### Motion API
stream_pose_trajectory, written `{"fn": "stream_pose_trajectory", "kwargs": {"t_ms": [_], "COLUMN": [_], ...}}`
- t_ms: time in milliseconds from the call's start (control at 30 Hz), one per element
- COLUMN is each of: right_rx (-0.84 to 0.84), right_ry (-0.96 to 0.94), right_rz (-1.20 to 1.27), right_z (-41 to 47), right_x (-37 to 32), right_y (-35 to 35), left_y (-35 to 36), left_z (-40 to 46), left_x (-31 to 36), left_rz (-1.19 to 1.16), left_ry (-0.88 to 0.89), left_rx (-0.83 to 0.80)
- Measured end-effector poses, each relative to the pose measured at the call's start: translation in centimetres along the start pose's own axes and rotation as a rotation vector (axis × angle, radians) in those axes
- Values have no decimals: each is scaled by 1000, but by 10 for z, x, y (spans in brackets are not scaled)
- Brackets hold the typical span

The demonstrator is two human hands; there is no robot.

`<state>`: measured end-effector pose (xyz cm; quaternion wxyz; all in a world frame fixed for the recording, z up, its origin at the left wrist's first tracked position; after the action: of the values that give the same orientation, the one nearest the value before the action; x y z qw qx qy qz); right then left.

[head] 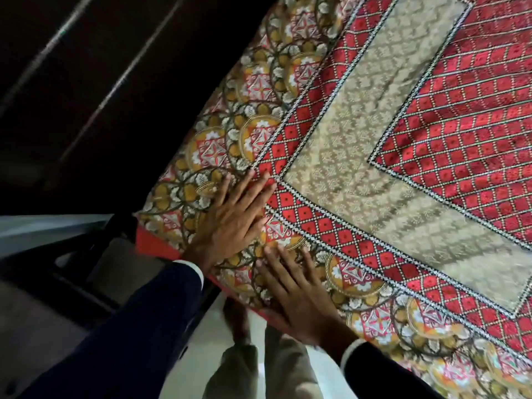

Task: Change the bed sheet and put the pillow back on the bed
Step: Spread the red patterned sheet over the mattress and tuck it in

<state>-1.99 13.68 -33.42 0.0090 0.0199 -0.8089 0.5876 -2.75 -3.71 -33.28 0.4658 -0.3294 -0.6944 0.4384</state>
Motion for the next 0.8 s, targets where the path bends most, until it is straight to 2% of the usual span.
{"fn": "stream_pose_trajectory", "kwargs": {"t_ms": [100,200,267,367,500,600,700,800], "right_rx": [-62,-86,-51,-54,-8,7,36,88], "right_ry": [-158,-416,-491,-502,-389,-364,-373,-432], "right_rz": [-82,-226,-222,-205,-162,-181,-211,-233], "right_z": [-13,-22,-20,-11,34,90,152,211], "right_x": [-48,-74,-73,-61,-29,-15,-19,-34], "right_y": [7,11,8,2,-21,-37,-51,-64], "left_y": [7,14,14,10,6,3,13,21], "left_z": [-51,-97,-121,-139,-139,-141,-136,-151], "left_x": [-6,-30,-53,-76,-89,-99,-120,-157], "left_rz": [-12,-82,-194,-551,-933,-964,-991,-1169], "left_ry": [-85,-293,-458,-603,-706,-836,-977,-1109], "left_rx": [8,48,130,329,546,722,763,993]}}
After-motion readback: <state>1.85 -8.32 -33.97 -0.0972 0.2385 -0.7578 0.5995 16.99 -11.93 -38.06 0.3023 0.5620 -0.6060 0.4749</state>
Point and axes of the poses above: each hand's wrist, its own z-axis towards the middle knuckle, its own y-axis out of the palm, x = y × z, the point moved 9 cm from there along z, towards the middle knuckle, and after that the axes turned 15 degrees about -z, right-handed, at the moved point
